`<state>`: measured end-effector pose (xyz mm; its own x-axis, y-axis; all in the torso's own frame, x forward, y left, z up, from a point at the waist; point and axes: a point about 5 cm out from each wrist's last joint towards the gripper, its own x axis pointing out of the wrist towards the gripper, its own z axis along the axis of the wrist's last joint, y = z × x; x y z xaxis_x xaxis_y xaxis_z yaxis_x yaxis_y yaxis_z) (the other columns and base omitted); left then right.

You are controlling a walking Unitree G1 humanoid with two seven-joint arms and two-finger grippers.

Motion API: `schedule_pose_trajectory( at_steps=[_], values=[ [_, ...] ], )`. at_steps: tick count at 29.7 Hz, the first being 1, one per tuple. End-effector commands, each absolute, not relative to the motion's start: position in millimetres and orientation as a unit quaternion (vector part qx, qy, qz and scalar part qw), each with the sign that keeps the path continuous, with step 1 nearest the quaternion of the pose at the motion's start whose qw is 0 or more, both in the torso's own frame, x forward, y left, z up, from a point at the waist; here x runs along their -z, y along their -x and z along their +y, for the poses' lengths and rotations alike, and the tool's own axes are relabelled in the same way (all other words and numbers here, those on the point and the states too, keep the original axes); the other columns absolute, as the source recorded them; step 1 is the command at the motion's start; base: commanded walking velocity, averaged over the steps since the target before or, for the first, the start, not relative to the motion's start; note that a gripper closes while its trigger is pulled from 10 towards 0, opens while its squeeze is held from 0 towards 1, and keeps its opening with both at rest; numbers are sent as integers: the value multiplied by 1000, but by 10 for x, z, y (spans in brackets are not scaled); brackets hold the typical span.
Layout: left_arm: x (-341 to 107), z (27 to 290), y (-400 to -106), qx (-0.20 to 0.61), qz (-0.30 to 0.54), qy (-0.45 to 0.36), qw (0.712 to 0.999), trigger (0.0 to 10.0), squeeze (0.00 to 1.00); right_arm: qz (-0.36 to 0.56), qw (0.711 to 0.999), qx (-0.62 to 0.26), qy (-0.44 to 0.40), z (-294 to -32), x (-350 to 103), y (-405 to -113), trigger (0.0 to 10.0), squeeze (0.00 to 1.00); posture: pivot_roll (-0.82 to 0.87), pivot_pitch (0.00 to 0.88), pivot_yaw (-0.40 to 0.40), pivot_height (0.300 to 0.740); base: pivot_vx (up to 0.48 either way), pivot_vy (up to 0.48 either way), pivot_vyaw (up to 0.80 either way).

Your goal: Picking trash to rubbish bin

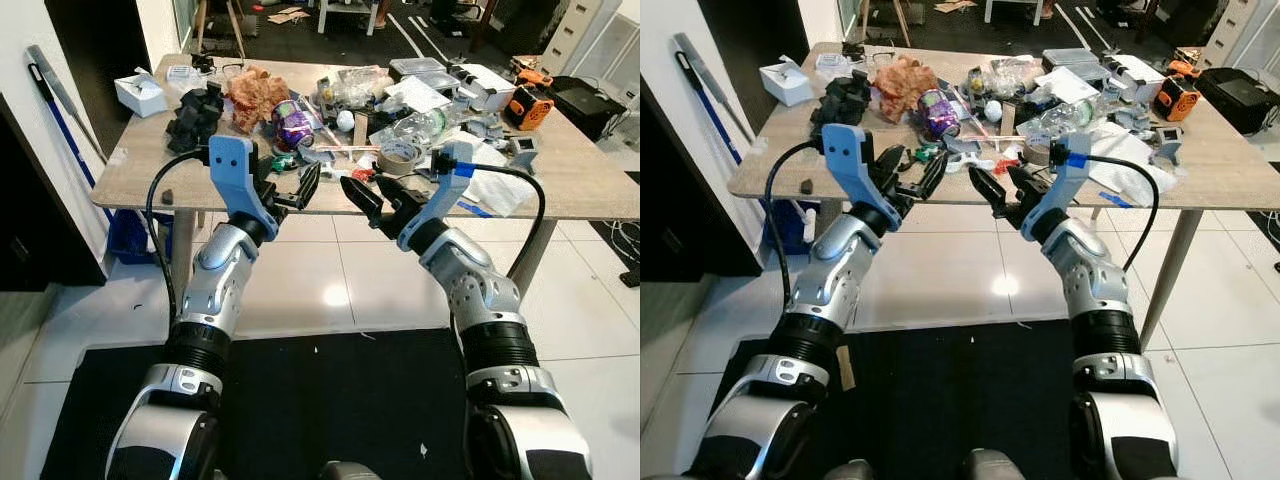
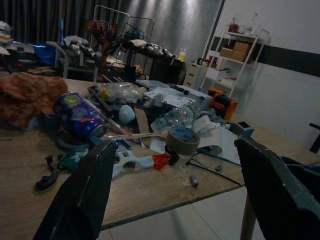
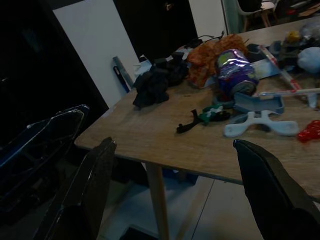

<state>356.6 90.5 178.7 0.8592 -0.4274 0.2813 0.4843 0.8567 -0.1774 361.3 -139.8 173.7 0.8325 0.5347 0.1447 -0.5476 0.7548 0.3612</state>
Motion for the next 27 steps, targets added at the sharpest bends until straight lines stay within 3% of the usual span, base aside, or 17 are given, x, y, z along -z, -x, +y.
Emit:
schedule_pose_trajectory(
  at_steps=[1,12,27],
  values=[
    [-1734,874,-3561,247,-101,113,957,10000,0,-9,938,-286,-195,-1416,-1702,-3606,10000,0,-81,0,-69,740,0,-480,0],
    [-1768,927,-3538,252,-117,167,946,10000,0,-8,938,-285,-195,-1417,-1703,-3606,10000,0,-84,0,-71,740,0,-24,0],
    [-1786,930,-3534,256,-123,172,943,10000,0,-9,939,-285,-193,-1421,-1714,-3609,10000,0,-86,0,-71,740,0,0,0]
  ],
)
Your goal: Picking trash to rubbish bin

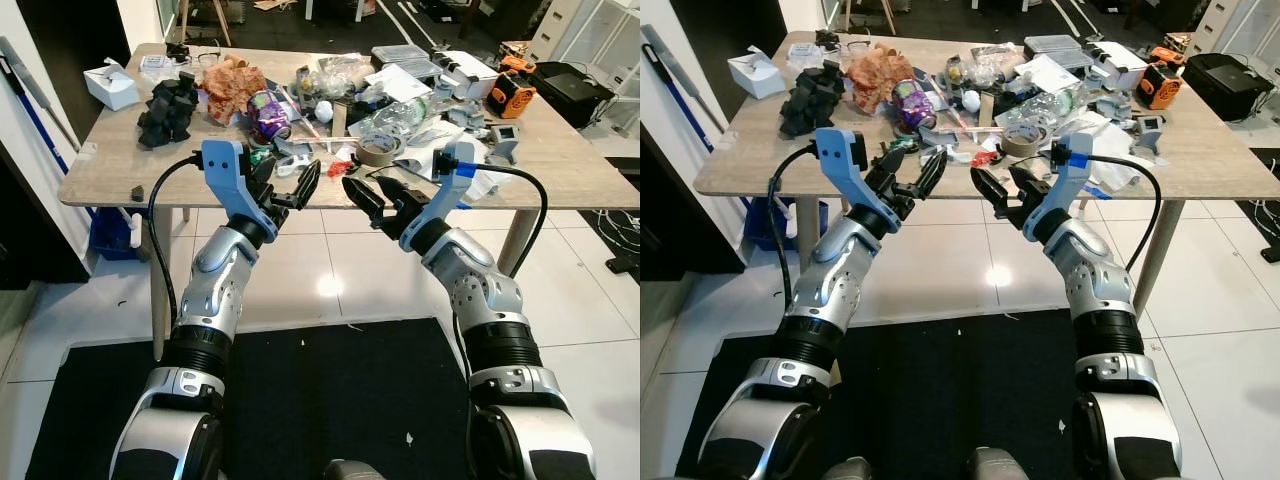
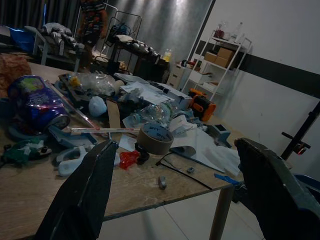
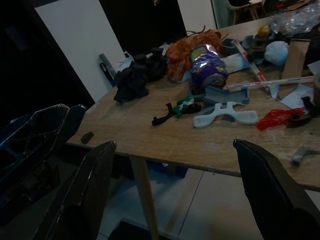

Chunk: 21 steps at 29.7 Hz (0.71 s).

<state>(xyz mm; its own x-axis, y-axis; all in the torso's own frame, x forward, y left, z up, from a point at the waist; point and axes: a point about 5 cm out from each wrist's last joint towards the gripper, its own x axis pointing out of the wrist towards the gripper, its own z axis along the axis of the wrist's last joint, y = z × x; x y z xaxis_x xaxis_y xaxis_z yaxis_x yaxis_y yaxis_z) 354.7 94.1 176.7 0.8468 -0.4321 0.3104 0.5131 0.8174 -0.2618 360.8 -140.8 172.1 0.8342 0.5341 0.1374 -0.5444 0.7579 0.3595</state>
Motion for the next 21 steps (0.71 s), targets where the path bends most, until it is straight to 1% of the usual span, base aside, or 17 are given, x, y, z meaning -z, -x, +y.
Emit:
schedule_pose_trajectory(
  at_steps=[1,9,21],
  values=[
    [-1786,930,-3534,256,-123,172,943,10000,0,-9,939,-285,-193,-1421,-1714,-3609,10000,0,-86,0,-71,740,0,0,0],
    [-1801,949,-3529,255,-129,179,941,10000,0,-9,939,-285,-191,-1421,-1719,-3608,10000,0,-87,0,-72,740,287,0,0],
    [-1811,957,-3524,253,-135,179,941,10000,0,0,939,-294,-181,-1411,-1713,-3605,10000,0,-87,0,-72,740,333,0,0]
  ],
)
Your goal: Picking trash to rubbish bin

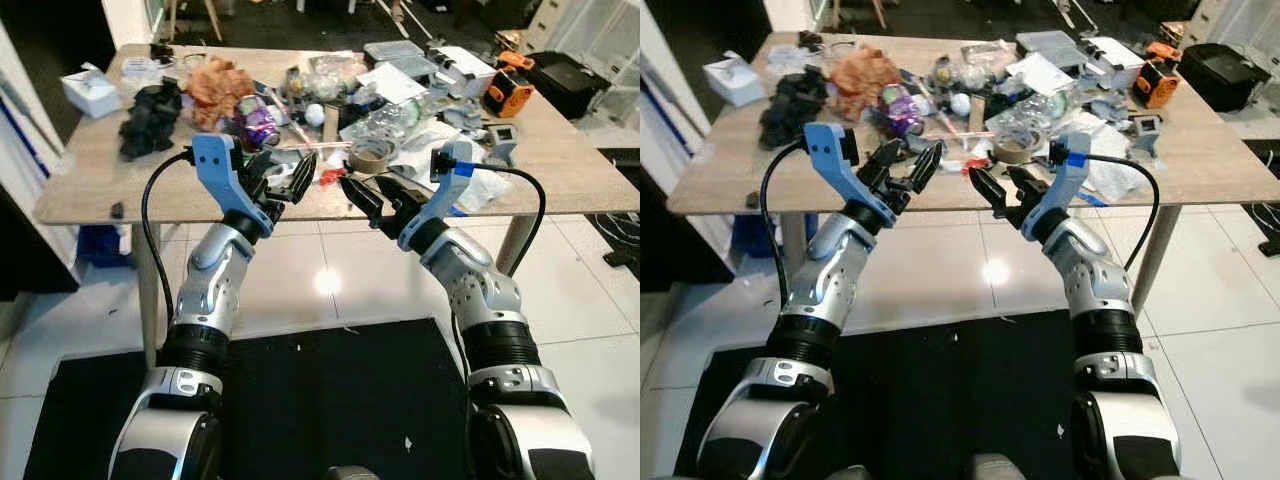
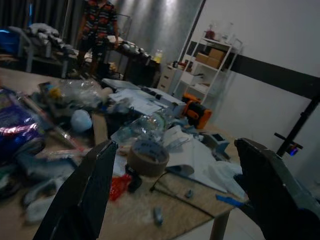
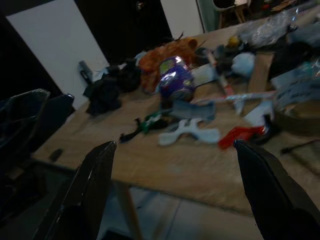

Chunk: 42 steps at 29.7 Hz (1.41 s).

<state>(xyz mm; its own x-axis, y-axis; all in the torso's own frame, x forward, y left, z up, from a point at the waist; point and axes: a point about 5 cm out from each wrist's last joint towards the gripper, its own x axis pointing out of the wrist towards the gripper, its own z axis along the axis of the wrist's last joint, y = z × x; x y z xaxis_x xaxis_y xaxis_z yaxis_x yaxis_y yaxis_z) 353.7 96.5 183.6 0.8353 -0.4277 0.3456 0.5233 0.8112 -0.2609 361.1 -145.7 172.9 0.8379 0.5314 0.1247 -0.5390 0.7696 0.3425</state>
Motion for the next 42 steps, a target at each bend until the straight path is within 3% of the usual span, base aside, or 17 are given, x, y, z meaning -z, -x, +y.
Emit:
schedule_pose_trajectory(
  at_steps=[1,12,22,42],
  values=[
    [-1813,959,-3523,253,-135,179,941,10000,0,4,939,-301,-166,-1401,-1710,-3600,10000,0,-87,0,-72,740,356,0,0],
    [-1831,971,-3511,251,-141,178,941,10000,0,13,937,-339,-81,-1333,-1688,-3544,10000,0,-89,0,-72,740,357,0,208],
    [-1827,967,-3506,251,-141,178,941,10000,0,17,936,-342,-82,-1326,-1678,-3539,10000,0,-89,0,-74,740,360,0,746],
    [-1832,959,-3497,253,-140,172,942,10000,0,19,937,-337,-88,-1340,-1664,-3536,10000,0,-90,0,-75,740,339,0,0]
  ],
)
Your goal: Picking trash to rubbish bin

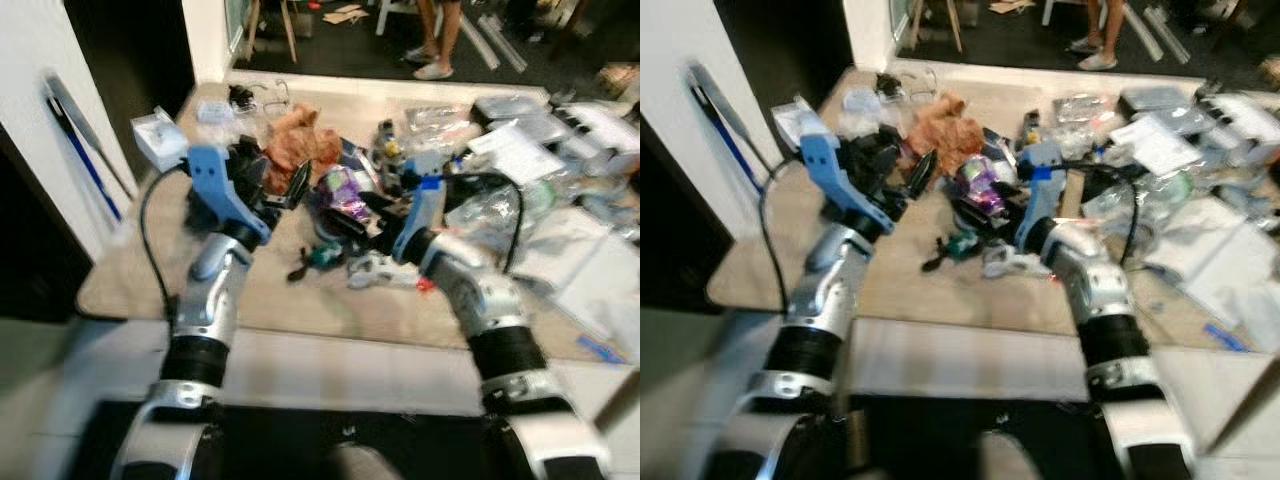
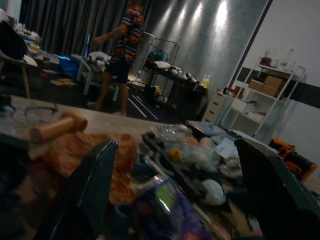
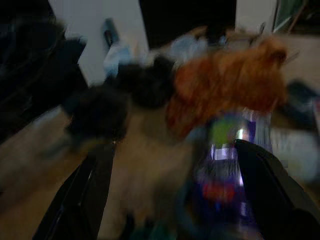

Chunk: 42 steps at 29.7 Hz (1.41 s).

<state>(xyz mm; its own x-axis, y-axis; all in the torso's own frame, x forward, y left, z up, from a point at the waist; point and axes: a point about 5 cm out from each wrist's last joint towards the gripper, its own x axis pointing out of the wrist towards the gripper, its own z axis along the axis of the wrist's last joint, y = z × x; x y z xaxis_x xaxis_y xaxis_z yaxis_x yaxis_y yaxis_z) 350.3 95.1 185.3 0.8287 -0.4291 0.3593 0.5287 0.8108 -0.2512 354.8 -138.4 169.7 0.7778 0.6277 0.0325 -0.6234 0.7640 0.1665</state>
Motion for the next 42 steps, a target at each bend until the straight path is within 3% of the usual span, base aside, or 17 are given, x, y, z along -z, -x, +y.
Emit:
schedule_pose_trajectory(
  at_steps=[1,12,20,25,33,42],
  values=[
    [-1831,959,-3497,253,-140,173,942,10000,0,19,937,-337,-90,-1342,-1664,-3537,10000,0,-90,0,-75,740,300,0,0],
    [-1849,1013,-3494,261,-137,127,947,10000,0,30,933,-353,-59,-1365,-1669,-3524,10000,0,-85,0,-77,740,51,0,0],
    [-1834,1245,-3488,279,-111,-75,951,10000,0,75,900,-422,81,-1765,-1728,-3409,10000,0,-90,0,-73,740,0,0,0],
    [-1858,1444,-3548,238,-95,-131,958,10000,0,107,875,-454,132,-1931,-1713,-3300,10000,0,-88,0,-71,740,0,0,0],
    [-1850,1495,-3640,171,-71,-135,973,10000,0,144,844,-487,175,-1968,-1608,-3172,10000,0,-88,0,-66,740,0,0,0],
    [-1735,1376,-3683,179,-27,-162,970,10000,0,146,833,-502,182,-1911,-1594,-3113,10000,0,-87,0,-48,740,0,0,0]
  ],
)
